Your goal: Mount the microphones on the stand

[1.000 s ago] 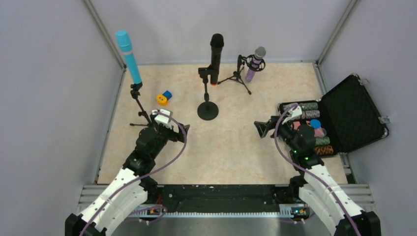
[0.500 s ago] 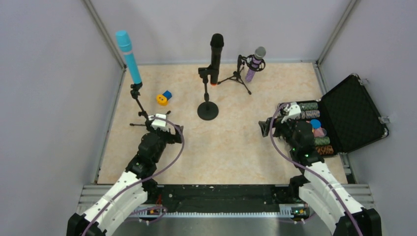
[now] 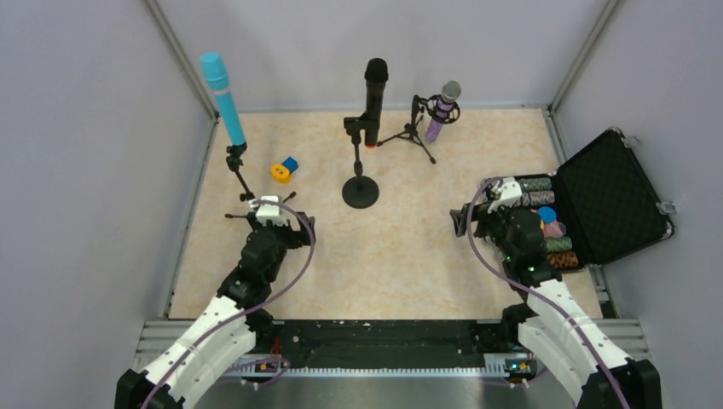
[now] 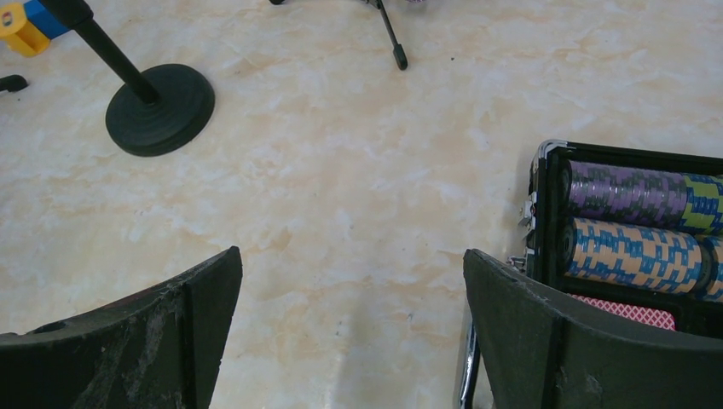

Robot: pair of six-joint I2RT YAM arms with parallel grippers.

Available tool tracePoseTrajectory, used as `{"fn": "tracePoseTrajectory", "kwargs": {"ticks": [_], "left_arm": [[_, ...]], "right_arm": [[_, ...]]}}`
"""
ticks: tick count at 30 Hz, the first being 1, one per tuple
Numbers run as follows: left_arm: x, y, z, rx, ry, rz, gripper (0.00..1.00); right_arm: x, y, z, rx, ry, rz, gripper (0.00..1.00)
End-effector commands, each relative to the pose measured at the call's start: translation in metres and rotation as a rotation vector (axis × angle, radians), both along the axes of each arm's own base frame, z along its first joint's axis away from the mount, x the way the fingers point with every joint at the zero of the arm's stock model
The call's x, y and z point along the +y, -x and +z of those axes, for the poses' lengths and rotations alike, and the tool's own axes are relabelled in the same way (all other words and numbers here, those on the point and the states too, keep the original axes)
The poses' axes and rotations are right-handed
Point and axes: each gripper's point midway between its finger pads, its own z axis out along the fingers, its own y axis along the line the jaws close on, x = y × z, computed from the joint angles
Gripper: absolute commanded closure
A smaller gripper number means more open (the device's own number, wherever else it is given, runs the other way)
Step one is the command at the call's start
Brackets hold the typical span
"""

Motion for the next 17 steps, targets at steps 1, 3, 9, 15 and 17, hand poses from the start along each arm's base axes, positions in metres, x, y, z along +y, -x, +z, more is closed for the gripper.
{"fn": "tracePoseTrajectory", "kwargs": {"ticks": [1, 3, 9, 15, 17], "left_arm": [[0.021, -0.007, 0.013, 0.044, 0.134, 0.206, 0.01], [0.024, -0.005, 0.006, 0.092, 0.124, 0.233, 0.01], [0.029, -0.007, 0.004, 0.083, 0.088, 0.251, 0.01], [0.025, -0.011, 0.023, -0.048, 0.056, 0.183, 0.01], [0.022, -0.013, 0.028, -0.064, 0.045, 0.161, 0.01]], "right_arm": [[-0.003, -0.008, 0.019, -0.054, -0.009, -0.018, 0.01], [-0.003, -0.008, 0.018, -0.050, -0.008, -0.022, 0.01], [-0.009, -0.011, 0.014, -0.049, 0.000, -0.059, 0.01], [-0.019, -0.019, 0.011, -0.066, 0.004, -0.123, 0.01], [-0.022, -0.022, 0.011, -0.067, 0.010, -0.142, 0.01]]}}
